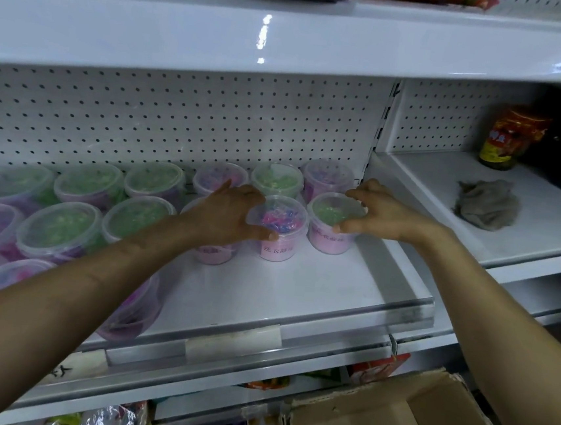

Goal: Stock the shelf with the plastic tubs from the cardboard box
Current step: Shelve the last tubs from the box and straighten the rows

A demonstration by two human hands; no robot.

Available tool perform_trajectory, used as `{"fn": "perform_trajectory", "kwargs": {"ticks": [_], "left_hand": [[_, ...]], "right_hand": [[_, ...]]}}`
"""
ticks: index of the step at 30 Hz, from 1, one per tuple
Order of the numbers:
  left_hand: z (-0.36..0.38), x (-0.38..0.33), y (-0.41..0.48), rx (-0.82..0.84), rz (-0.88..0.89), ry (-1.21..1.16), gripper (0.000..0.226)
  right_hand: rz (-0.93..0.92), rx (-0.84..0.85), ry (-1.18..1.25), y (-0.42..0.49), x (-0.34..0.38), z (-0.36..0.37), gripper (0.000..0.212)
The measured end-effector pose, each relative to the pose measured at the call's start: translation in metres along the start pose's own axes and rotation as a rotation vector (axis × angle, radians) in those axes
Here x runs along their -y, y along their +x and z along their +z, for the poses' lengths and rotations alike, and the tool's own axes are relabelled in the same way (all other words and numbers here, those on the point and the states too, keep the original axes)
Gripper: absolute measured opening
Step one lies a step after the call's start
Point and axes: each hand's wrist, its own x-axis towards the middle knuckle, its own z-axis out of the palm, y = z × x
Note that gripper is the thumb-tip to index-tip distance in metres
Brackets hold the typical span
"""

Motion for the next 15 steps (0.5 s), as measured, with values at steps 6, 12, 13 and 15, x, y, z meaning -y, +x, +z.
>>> {"fn": "perform_trajectory", "kwargs": {"ticks": [6,12,13,15], "left_hand": [[-0.005,-0.005,-0.004,-0.057,0.044,-0.06,0.09],[-0.011,-0.015,-0.014,-0.041,0.038,-0.039,0.099],[-0.011,-0.015,-0.014,-0.037,0.045,-0.034,0.102],[-0.009,-0.013,-0.014,-0.04,0.071,-0.024,0.106]], "right_hand": [[-0.033,0.002,-0.01,-0.001,-0.003,0.004,0.068],[-0.039,0.083,-0.023,0.0,-0.002,-0.003,0.089],[-0.033,0.1,0.006,0.002,-0.005,-0.003,0.089],[-0.01,0.111,0.126,0.004,-0.01,-0.003,0.077]]}}
